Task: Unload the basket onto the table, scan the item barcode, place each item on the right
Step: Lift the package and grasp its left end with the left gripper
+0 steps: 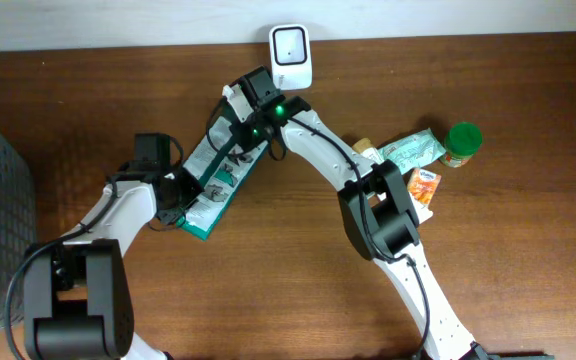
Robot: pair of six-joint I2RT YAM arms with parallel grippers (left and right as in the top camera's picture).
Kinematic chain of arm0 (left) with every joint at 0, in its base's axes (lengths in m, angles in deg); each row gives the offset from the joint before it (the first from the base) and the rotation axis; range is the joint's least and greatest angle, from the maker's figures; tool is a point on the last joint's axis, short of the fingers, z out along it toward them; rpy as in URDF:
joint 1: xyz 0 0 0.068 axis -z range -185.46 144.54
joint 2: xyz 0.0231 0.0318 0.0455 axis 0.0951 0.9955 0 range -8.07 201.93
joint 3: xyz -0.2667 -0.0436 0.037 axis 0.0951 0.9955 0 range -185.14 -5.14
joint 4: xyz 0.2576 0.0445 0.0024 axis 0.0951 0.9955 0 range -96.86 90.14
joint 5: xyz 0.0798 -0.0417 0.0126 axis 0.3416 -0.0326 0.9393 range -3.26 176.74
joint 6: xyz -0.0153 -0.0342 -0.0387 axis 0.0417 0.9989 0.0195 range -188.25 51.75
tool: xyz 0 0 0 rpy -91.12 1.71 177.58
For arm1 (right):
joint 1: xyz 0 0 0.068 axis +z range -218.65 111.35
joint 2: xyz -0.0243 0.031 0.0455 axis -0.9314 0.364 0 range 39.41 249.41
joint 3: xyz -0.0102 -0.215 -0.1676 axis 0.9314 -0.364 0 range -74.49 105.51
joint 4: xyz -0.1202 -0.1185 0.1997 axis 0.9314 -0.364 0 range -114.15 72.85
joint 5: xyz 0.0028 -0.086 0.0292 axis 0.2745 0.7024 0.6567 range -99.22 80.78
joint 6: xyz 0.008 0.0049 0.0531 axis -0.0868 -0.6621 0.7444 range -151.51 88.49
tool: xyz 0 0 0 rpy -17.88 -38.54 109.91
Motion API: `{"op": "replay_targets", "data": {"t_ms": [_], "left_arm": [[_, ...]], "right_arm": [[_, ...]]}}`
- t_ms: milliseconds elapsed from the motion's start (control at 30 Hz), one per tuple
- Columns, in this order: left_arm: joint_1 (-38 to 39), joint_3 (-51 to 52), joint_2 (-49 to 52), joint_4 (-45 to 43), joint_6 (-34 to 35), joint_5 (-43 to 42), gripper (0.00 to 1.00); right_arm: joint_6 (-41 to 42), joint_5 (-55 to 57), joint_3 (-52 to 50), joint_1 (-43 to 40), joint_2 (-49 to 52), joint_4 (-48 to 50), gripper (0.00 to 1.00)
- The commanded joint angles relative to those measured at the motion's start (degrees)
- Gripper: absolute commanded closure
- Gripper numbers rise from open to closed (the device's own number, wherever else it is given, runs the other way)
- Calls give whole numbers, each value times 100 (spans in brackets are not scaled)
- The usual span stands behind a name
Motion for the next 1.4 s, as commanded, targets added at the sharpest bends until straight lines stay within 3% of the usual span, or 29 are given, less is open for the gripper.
{"op": "replay_targets", "data": {"t_ms": [0,233,333,400,500,567,667,733,933,1100,1200,1367], "left_arm": [[2,48,2,-98,52,511,96],[2,46,2,-271,52,564,99],[2,46,2,-264,52,551,98],[2,39,-20,-267,42,343,100],[-7,-127,-402,-96,-396,107,100],[-9,-227,-925,525,-400,-140,100],[-2,-166,-1064,1792,-400,-234,100],[13,63,-990,1961,-398,-229,100],[72,654,-553,833,-398,-98,100],[72,654,164,551,-398,-79,100],[72,654,254,98,-398,339,100],[72,654,254,-354,-439,721,100]], "right_arm": [[136,92,-35,-28,72,-1023,86],[275,-160,614,-179,68,-4168,83],[-227,-603,664,-46,68,-5676,78],[-782,-614,769,-7,35,-6100,71],[-903,-516,1574,-136,-98,-6098,63],[-1248,-470,2367,-236,-98,-5934,58],[-1244,-400,2483,-243,-94,-5469,57],[-1241,-400,2476,-243,-94,-5416,57],[-1241,-398,2476,-240,-94,-5403,57],[-1222,-396,2476,-319,-94,-5281,57],[-721,-402,2474,-313,-50,-4520,54],[-614,-417,2273,-323,330,-3432,50]]}}
